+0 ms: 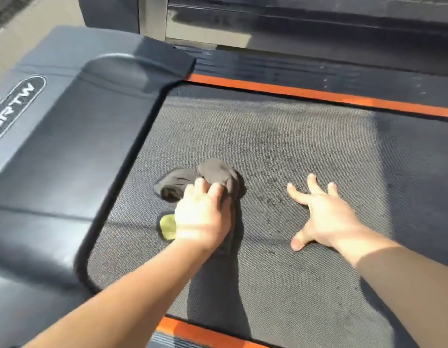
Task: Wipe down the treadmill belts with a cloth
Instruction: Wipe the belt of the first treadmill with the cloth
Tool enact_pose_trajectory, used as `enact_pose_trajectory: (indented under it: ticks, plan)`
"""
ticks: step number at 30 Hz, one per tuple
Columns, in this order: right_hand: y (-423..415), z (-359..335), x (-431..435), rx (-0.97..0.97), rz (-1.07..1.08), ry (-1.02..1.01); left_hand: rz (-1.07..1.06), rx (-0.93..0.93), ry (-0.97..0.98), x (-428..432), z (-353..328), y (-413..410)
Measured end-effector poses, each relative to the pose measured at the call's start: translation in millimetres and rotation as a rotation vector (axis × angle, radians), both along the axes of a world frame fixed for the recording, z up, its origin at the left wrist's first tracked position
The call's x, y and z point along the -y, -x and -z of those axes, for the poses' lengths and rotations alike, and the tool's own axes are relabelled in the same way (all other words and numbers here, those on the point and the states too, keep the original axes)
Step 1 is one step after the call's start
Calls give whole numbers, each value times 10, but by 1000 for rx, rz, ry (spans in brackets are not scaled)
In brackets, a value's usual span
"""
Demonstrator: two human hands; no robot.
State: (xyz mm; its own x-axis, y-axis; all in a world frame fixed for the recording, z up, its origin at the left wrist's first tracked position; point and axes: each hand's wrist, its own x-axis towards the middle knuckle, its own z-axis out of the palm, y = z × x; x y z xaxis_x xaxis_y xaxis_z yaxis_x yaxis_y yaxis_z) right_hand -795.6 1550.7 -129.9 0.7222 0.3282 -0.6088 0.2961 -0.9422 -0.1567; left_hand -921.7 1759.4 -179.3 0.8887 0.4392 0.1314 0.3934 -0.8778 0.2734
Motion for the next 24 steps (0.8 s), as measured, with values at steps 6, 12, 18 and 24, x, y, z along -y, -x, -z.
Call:
enact_pose_trajectory:
  ticks: [6,12,18,24]
  plan:
    - [0,-2,19,5,-5,-2,999,-95,-60,63,-121,528]
    - [-3,-10,-5,-1,-26,18,-15,7,15,118,-27,128]
    - [-14,22,6,23,-38,6,944,-23,-58,352,-100,455]
    - [-31,23,7,-4,-37,12,-63,13,-20,98,-12,59]
